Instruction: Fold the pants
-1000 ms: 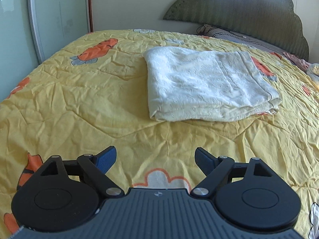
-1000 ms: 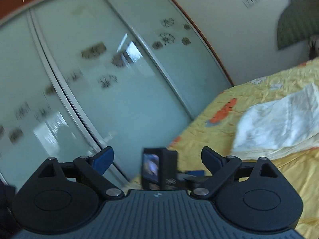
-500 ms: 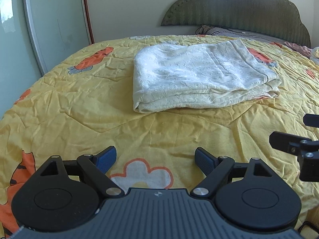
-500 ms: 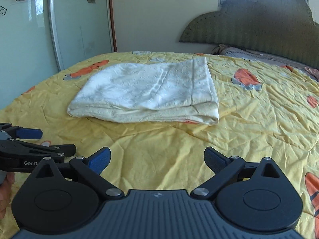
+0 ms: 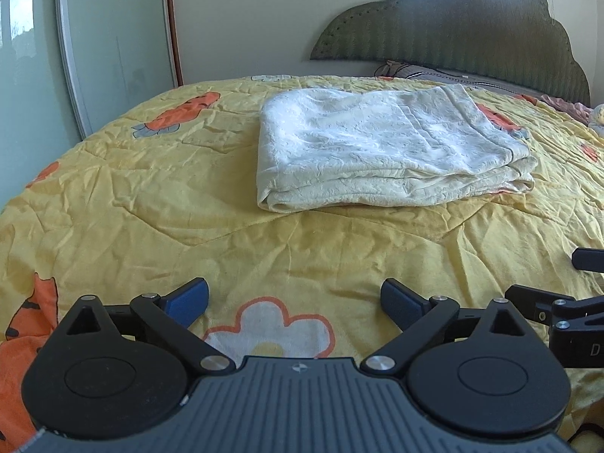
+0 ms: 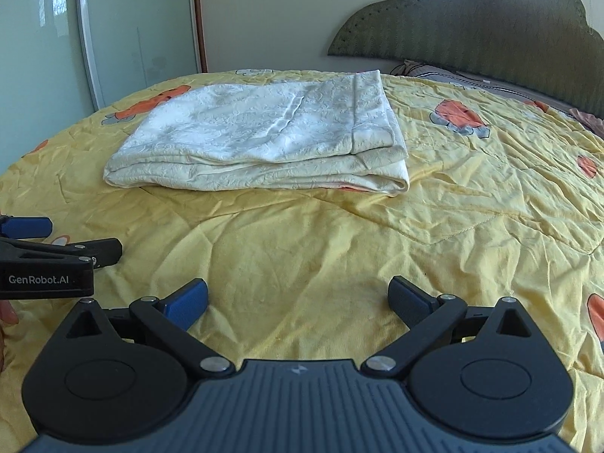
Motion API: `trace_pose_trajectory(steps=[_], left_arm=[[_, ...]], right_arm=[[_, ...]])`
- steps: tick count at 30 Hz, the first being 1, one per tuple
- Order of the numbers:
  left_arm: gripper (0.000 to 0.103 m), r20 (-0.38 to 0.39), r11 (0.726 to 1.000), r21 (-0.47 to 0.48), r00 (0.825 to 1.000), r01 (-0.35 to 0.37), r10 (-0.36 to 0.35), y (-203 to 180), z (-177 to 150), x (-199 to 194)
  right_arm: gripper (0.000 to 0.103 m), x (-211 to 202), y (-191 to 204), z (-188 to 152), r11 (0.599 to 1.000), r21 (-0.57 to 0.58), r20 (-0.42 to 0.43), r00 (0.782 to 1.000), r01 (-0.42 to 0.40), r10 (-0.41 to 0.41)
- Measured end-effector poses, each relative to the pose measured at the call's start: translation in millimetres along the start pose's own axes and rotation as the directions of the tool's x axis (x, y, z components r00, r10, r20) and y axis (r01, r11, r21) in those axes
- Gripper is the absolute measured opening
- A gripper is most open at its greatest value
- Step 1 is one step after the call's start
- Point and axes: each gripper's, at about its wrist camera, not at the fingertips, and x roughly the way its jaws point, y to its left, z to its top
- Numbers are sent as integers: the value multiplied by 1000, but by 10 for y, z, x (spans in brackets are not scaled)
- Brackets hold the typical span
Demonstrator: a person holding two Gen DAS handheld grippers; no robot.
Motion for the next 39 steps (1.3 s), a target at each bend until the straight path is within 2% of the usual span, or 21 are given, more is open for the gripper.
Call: trace_pose_trajectory(steps=[8,11,33,39], left_arm=[[100,3,1000,-8,1000,4,-4,8,-16,-9],[100,2,1000,-8,1000,3,-3,3,-15,-8],[103,-9,1000,-26,1000,7,-7,32,-15,12],[103,-7,1000,-22,1000,10,-10,30,-18,10]], right_arm=[[103,-21,-53,-15,998,39,2,999,40,-40],[103,-17,-37,-17,998,20,-1,999,52,-52],[103,-12,-77,-22,999,25,-3,999,46,-46],[103,-10,-67,-8,996,40,-3,997,76,-76]])
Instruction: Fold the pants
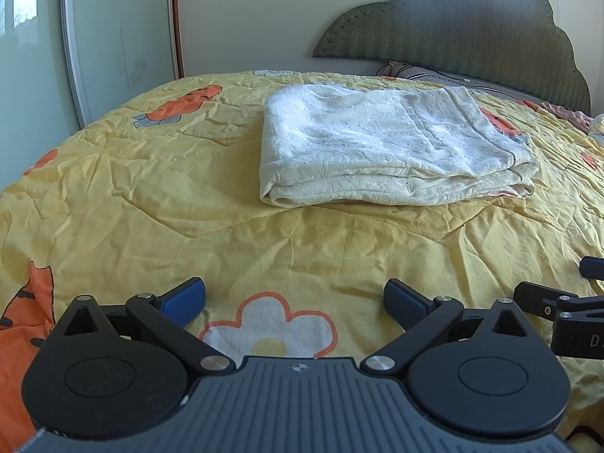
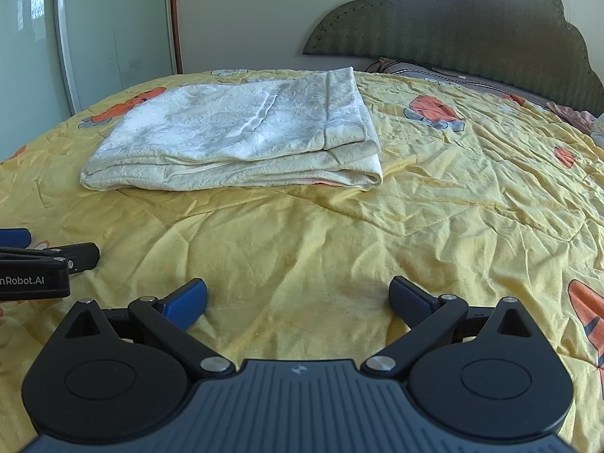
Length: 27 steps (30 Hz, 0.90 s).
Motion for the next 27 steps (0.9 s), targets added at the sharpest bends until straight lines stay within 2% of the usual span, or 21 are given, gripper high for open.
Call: trace_pose_trajectory(steps=[27], left_arm=[[103,-1,1000,8,1000,12,-12,-10,-3,0]], right_arm=[[103,10,-1,4,1000,8,-2,1000,4,-4]])
